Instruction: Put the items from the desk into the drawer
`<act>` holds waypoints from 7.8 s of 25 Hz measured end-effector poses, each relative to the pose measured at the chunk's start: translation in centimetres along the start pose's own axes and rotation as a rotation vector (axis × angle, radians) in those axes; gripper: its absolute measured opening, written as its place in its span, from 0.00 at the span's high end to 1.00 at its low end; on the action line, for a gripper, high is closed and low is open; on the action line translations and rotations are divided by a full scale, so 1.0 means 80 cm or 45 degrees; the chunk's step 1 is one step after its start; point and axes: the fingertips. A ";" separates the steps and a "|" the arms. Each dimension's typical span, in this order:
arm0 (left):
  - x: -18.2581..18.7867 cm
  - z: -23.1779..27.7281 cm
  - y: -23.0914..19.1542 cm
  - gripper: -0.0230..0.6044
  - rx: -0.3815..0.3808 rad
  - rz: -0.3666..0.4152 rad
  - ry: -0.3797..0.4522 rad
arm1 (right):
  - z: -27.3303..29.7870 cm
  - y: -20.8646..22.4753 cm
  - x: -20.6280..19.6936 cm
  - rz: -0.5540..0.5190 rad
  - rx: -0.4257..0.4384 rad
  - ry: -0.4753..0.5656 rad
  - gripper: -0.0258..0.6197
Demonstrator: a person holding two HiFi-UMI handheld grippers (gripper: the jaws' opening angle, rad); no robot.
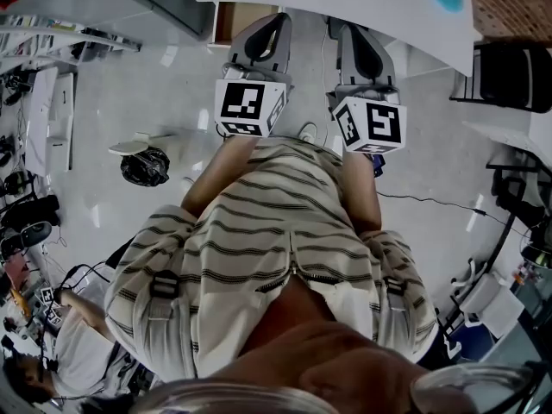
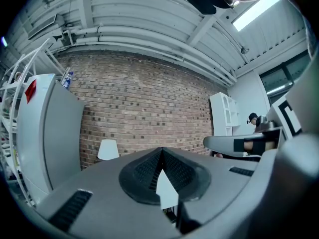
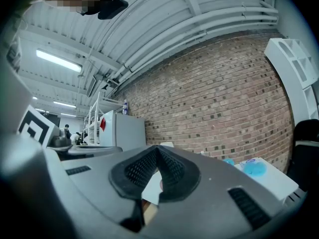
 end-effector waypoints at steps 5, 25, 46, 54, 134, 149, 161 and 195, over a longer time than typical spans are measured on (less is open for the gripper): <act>-0.006 0.013 0.022 0.95 0.034 0.012 -0.015 | -0.008 0.028 -0.001 0.022 0.026 -0.006 0.96; -0.042 0.039 0.019 0.95 0.136 0.000 -0.077 | 0.017 0.057 -0.035 0.046 0.092 -0.069 0.96; -0.040 0.209 -0.144 0.95 0.081 -0.050 -0.074 | 0.249 0.073 -0.052 0.002 0.079 -0.118 0.96; -0.035 0.262 -0.207 0.95 0.042 -0.066 -0.084 | 0.330 0.070 -0.053 -0.014 0.045 -0.140 0.96; -0.150 0.432 -0.338 0.95 0.315 -0.150 -0.343 | 0.578 0.201 -0.564 -1.259 1.207 -1.519 0.78; -0.158 0.420 -0.344 0.95 0.360 -0.156 -0.373 | 0.577 0.208 -0.608 -1.308 1.304 -1.598 0.78; -0.158 0.406 -0.353 0.95 0.392 -0.152 -0.383 | 0.582 0.213 -0.619 -1.352 1.299 -1.611 0.84; -0.135 0.385 -0.329 0.95 0.403 -0.123 -0.345 | 0.596 0.163 -0.443 -0.406 0.679 -1.193 0.85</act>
Point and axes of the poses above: the fingertips, and each gripper's own axes: z forward along the fingers, y to its right, x out of its top, and after that the axes turned 1 degree about x, right-handed
